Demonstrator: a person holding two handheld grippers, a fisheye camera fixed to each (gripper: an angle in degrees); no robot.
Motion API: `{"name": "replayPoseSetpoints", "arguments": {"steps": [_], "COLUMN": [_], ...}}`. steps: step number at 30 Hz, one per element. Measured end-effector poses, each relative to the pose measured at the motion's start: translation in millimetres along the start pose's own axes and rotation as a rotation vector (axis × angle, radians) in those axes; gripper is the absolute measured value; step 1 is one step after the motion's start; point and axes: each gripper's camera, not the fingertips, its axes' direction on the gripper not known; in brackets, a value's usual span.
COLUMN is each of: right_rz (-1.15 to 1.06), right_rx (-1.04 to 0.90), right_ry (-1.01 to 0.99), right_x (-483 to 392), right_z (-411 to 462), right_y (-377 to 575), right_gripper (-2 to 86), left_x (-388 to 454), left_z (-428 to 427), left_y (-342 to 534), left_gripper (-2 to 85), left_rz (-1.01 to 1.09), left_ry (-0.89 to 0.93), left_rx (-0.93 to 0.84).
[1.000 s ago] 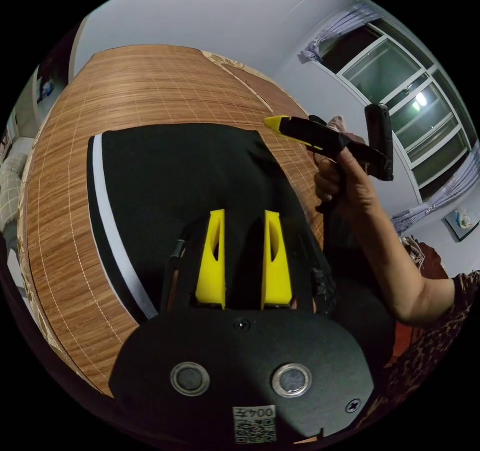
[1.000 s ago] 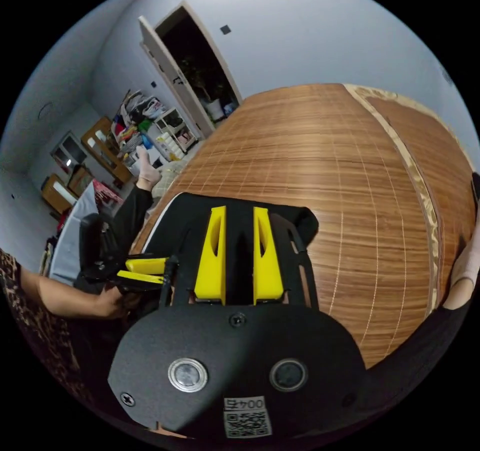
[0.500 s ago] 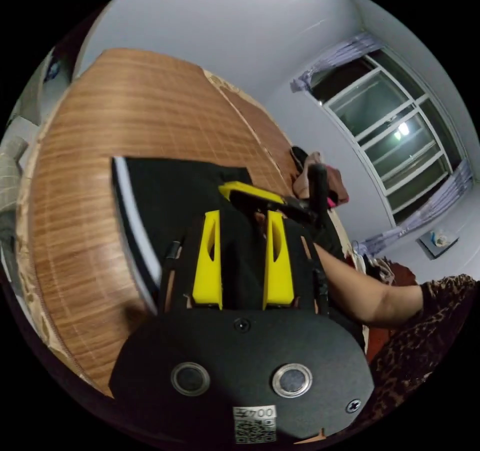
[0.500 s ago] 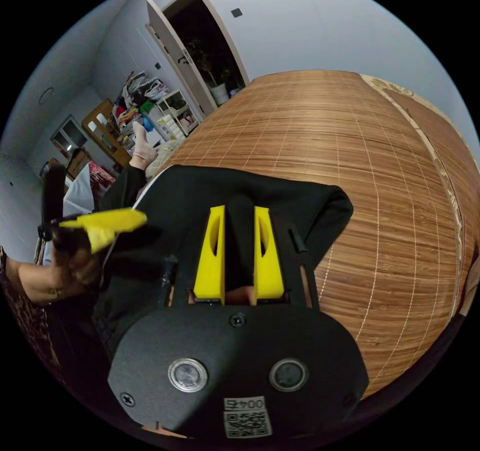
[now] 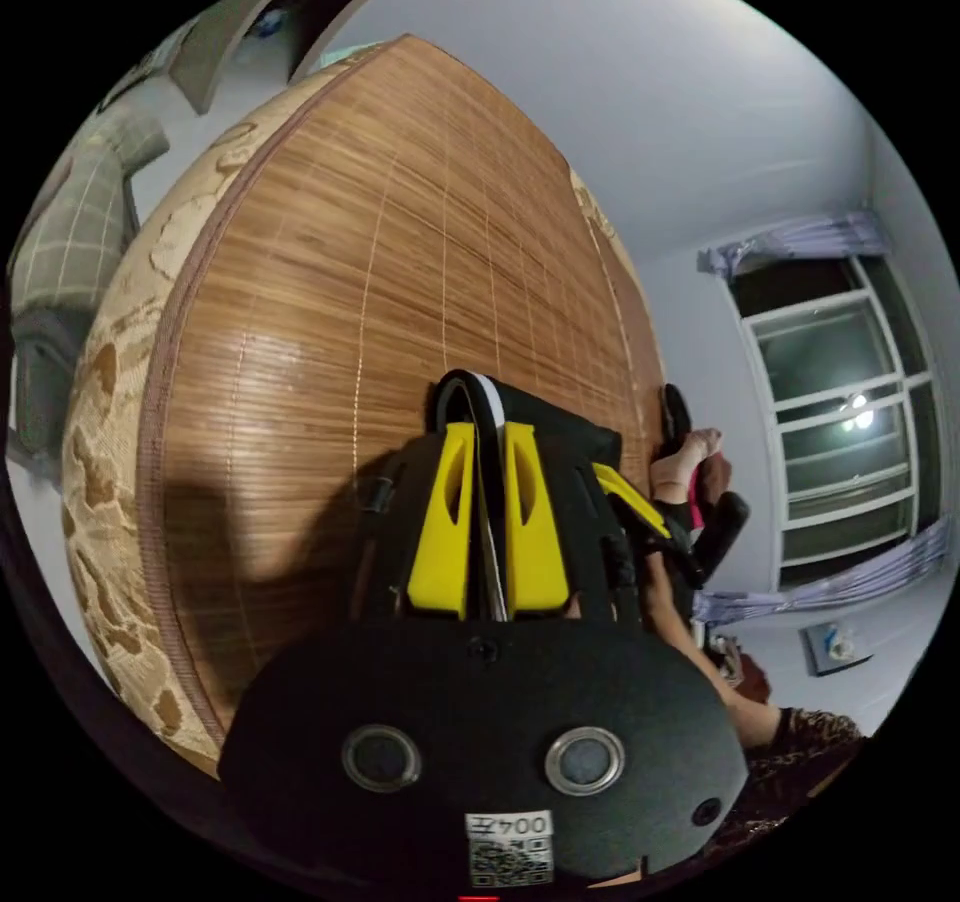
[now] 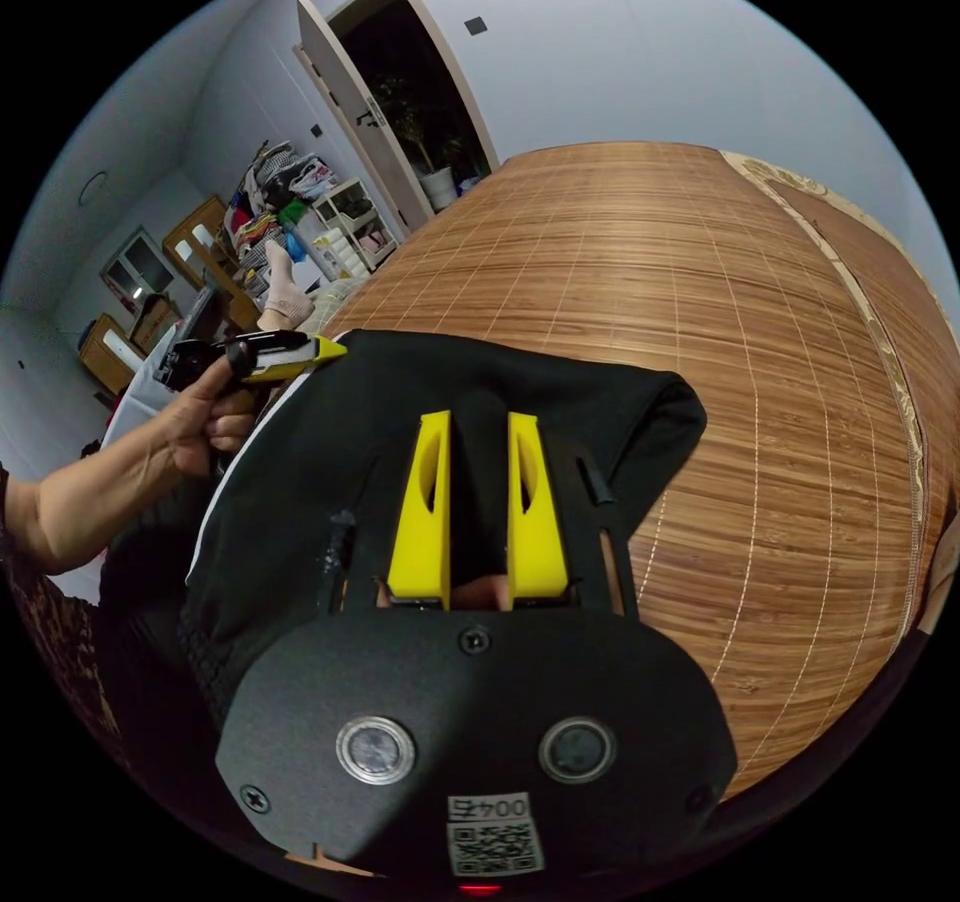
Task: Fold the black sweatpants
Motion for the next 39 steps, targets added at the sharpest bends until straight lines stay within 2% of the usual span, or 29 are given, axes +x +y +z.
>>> {"name": "replayPoseSetpoints", "arguments": {"steps": [3, 7, 10, 12, 16, 21, 25, 34, 39], "right_rz": [-0.003, 0.008, 0.042, 0.101, 0.359, 0.527, 0.601, 0.566, 0.537], "right_rx": [-0.011, -0.028, -0.088, -0.062, -0.012, -0.109, -0.09, -0.131, -0.156], "right_ry": [0.003, -0.021, -0.137, -0.214, -0.362, -0.346, -0.483, -0.606, -0.587], "right_x": [8, 26, 55, 81, 161, 207, 235, 249, 245], "right_z": [2, 2, -14, -35, -62, -51, -42, -18, -13], "right_y": [-1, -2, -11, -12, 10, 30, 40, 38, 39], "right_gripper": [9.3, 9.3, 10.6, 12.7, 16.2, 15.8, 14.0, 12.3, 8.7], "left_x": [-6, -32, -42, -51, -81, -97, -92, -87, -67], "left_z": [3, -3, -28, -42, -44, -41, -33, -16, -1], "left_y": [-15, -24, -29, -33, -44, -56, -66, -80, -79], "left_gripper": [4.9, 6.3, 8.8, 12.6, 17.6, 17.8, 16.9, 14.5, 12.7], "left_rz": [0.06, 0.033, 0.047, 0.061, 0.042, 0.008, 0.05, 0.105, 0.176], "left_ry": [-0.084, 0.046, 0.072, 0.085, 0.247, 0.341, 0.352, 0.446, 0.483], "left_rx": [-0.027, -0.008, 0.019, 0.01, -0.093, -0.101, -0.147, -0.231, -0.312]}}
